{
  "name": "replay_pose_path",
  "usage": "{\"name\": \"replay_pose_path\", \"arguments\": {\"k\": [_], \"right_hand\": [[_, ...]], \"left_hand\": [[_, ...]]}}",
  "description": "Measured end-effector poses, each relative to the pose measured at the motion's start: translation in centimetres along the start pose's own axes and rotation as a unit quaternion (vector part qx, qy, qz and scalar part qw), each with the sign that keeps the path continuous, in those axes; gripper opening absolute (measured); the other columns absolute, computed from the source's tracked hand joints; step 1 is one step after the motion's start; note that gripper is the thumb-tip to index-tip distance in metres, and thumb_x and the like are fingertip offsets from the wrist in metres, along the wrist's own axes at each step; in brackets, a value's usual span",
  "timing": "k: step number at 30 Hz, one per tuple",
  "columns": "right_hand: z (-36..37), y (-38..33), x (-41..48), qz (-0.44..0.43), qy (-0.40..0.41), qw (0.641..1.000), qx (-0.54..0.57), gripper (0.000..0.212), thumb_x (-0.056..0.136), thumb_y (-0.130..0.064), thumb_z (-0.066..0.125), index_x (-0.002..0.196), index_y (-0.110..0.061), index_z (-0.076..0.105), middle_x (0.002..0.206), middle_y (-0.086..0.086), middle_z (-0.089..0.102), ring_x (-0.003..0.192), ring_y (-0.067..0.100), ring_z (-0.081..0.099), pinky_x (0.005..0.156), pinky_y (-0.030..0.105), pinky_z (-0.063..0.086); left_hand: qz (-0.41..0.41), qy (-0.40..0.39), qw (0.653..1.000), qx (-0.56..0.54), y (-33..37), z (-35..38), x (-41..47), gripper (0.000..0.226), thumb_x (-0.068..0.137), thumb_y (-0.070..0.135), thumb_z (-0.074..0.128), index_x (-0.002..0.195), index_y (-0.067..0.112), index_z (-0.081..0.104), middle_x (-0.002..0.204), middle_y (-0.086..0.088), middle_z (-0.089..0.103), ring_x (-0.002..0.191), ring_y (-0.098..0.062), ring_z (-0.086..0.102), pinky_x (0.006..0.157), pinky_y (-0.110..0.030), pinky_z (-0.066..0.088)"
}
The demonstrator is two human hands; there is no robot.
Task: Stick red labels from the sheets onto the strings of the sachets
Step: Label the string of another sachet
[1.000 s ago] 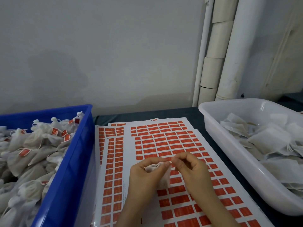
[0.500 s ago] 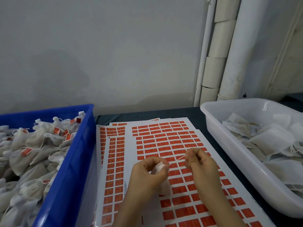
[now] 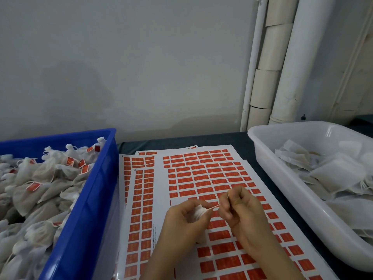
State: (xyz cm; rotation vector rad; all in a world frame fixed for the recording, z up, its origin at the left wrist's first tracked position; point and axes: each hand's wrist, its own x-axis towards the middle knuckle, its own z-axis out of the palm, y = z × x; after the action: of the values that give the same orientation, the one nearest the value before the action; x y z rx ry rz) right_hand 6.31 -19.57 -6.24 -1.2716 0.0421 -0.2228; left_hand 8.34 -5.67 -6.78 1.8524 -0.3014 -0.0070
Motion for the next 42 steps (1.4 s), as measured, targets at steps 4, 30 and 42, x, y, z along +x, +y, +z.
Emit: {"name": "replay_pose_path", "arguments": {"k": [4,30,42], "right_hand": [[0.2,0.3,0.1,-0.017,0.019,0.995,-0.092,0.027,0.085,-0.036,0.043,0.074,-0.015,0.056,0.054,0.0,0.054,0.044,0.01,0.046,0.051,0.017,0.045],[0.8,1.6,0.1,-0.139,0.053,0.885,-0.441,0.016,0.082,-0.037,0.062,0.077,-0.045,0.049,0.086,-0.027,0.047,0.078,-0.002,0.052,0.062,0.0,0.041],[1.7,2.1,-0.8,-0.187,-0.042,0.89,-0.415,0.016,0.084,-0.028,0.06,0.084,-0.042,0.053,0.08,-0.032,0.053,0.091,-0.016,0.05,0.072,-0.002,0.04]], "left_hand": [[0.01,-0.017,1.0,-0.005,0.1,0.1,-0.1,0.019,0.08,0.024,0.071,0.072,0.041,0.067,0.082,0.036,0.063,0.086,0.014,0.057,0.056,-0.002,0.045],[0.16,0.088,0.949,0.257,-2.0,-0.4,0.5,0.027,0.076,0.016,0.075,0.072,0.043,0.068,0.104,0.027,0.049,0.11,-0.008,0.04,0.095,-0.016,0.022],[-0.227,0.103,0.953,-0.171,0.6,-1.0,0.8,0.042,0.087,0.028,0.061,0.046,0.019,0.056,0.05,-0.001,0.05,0.051,-0.013,0.041,0.048,-0.021,0.036]]}}
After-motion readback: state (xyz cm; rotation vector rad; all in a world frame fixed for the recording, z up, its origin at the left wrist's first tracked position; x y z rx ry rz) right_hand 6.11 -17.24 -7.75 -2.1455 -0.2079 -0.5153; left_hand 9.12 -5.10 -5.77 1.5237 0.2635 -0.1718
